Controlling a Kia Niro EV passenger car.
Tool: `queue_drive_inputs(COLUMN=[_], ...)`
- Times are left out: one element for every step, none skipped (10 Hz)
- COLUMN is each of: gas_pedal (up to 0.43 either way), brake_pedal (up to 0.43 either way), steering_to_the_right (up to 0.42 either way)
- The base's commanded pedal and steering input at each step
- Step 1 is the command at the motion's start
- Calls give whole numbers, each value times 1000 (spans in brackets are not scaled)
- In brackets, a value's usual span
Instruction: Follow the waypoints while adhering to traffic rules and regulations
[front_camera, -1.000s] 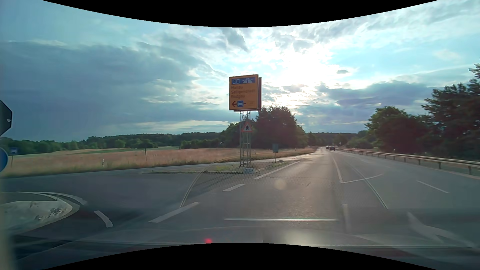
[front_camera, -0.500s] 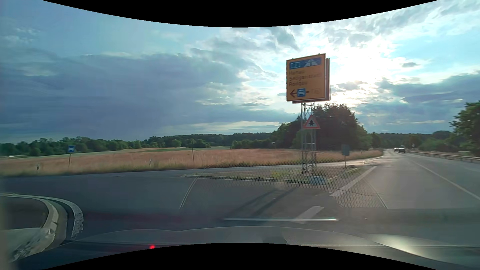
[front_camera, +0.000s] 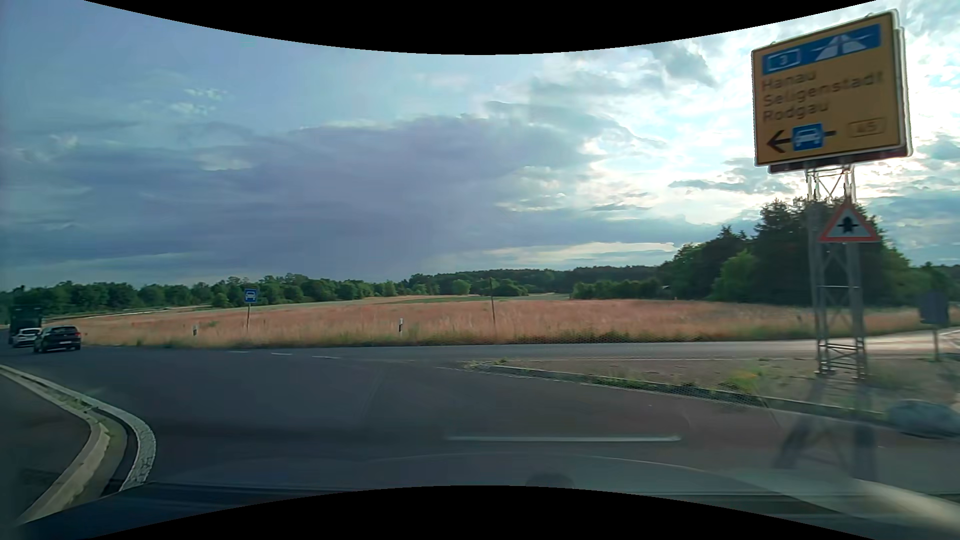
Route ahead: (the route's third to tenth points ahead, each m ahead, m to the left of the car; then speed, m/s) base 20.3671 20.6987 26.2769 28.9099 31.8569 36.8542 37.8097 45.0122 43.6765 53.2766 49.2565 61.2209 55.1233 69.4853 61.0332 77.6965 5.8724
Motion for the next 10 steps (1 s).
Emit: queue_drive_inputs(gas_pedal=[0,59,67,87,98,98,110,138,138,150], brake_pedal=[0,0,0,0,0,0,0,0,0,0], steering_to_the_right=[-367,-370,-372,-372,-372,-372,-371,-372,-371,-367])
